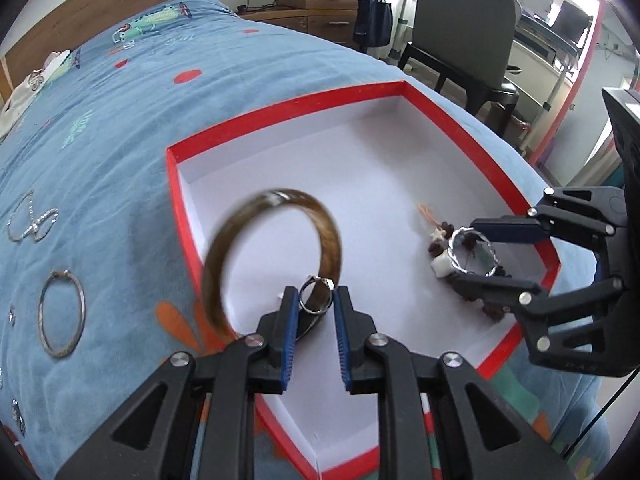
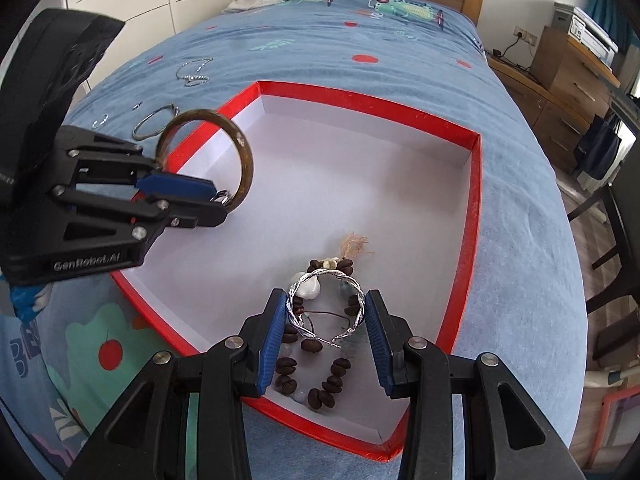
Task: Organize jewelry
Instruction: 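Open the right tool to release the hoop while the left tool releases the ring into the box, then withdraw both tools from the box toward the remaining jewelry, then lower the left tool onto the amber bangle and close on its rim, then grasp the small silver ring with the right tool, then carry the amber bangle and silver ring over the red box with both tools, then open the right tool to drop the ring while the left tool releases the bangle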
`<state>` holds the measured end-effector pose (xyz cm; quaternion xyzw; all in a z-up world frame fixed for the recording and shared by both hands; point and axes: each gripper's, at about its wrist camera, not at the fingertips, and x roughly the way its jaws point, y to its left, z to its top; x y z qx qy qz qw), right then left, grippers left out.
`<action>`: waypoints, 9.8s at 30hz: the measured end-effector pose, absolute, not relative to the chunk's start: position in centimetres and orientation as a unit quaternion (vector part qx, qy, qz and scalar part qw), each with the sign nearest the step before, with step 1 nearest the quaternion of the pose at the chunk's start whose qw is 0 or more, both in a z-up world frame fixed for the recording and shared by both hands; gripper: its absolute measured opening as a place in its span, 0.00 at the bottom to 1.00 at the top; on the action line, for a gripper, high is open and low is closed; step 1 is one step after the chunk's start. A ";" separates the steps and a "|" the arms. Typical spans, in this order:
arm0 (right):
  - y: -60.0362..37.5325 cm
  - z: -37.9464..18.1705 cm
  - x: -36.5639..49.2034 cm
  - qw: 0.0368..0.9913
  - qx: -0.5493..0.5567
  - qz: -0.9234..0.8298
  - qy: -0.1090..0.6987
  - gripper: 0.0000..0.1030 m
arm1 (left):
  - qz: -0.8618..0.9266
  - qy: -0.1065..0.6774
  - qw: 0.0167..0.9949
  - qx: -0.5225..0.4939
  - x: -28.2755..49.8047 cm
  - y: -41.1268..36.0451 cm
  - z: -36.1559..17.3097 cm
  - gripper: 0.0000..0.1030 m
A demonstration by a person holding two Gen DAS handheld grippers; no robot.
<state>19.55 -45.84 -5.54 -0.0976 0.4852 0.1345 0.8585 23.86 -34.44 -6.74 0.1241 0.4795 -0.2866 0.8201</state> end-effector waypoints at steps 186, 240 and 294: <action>-11.2 -7.6 34.0 0.884 0.024 0.149 0.443 0.38 | -0.059 0.424 0.894 -0.134 20.5 11.3 -10.2 0.11; -32.4 1.8 11.3 0.916 0.049 0.073 0.391 0.20 | -0.199 0.387 0.900 -0.021 11.2 -11.1 2.0 0.08; -46.7 -6.4 29.6 0.853 -0.106 0.133 0.493 0.20 | -0.310 0.471 0.824 0.066 31.3 -36.3 -7.5 0.10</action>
